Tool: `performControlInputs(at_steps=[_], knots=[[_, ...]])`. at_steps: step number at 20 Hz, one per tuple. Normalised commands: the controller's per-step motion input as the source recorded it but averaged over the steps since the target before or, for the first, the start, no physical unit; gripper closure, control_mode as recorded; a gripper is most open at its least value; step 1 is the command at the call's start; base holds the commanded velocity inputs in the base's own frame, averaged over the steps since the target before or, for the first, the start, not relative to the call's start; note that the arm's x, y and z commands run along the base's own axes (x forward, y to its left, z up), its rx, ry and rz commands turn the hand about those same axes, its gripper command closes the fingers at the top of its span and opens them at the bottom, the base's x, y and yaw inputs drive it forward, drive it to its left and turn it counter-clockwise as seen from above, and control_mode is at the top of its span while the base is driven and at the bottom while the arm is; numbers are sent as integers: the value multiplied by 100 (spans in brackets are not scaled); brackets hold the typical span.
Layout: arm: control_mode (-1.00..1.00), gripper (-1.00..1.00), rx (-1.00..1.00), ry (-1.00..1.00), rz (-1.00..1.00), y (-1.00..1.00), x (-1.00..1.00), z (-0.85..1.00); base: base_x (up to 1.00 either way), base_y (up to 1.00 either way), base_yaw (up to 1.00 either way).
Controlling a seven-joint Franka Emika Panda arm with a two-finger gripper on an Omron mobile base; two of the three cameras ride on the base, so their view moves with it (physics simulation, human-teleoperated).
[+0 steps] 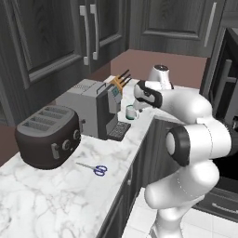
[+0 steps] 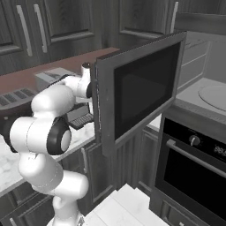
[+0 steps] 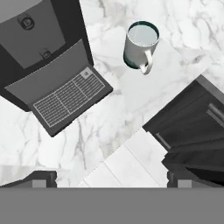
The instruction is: Pick the mug from the counter and place it inside the microwave. Then close the microwave.
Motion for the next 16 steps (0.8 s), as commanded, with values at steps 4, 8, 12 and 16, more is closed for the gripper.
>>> performControlInputs(at_steps=[4, 8, 12, 16], knots=[[-100, -100, 0, 0, 0, -2, 14, -25, 0, 0, 0], [-100, -100, 0, 0, 0, -10, 21, -29, 0, 0, 0], [-100, -100, 0, 0, 0, -11, 22, -11, 0, 0, 0], [-100, -100, 0, 0, 2, -14, 41, 0, 0, 0, 0]])
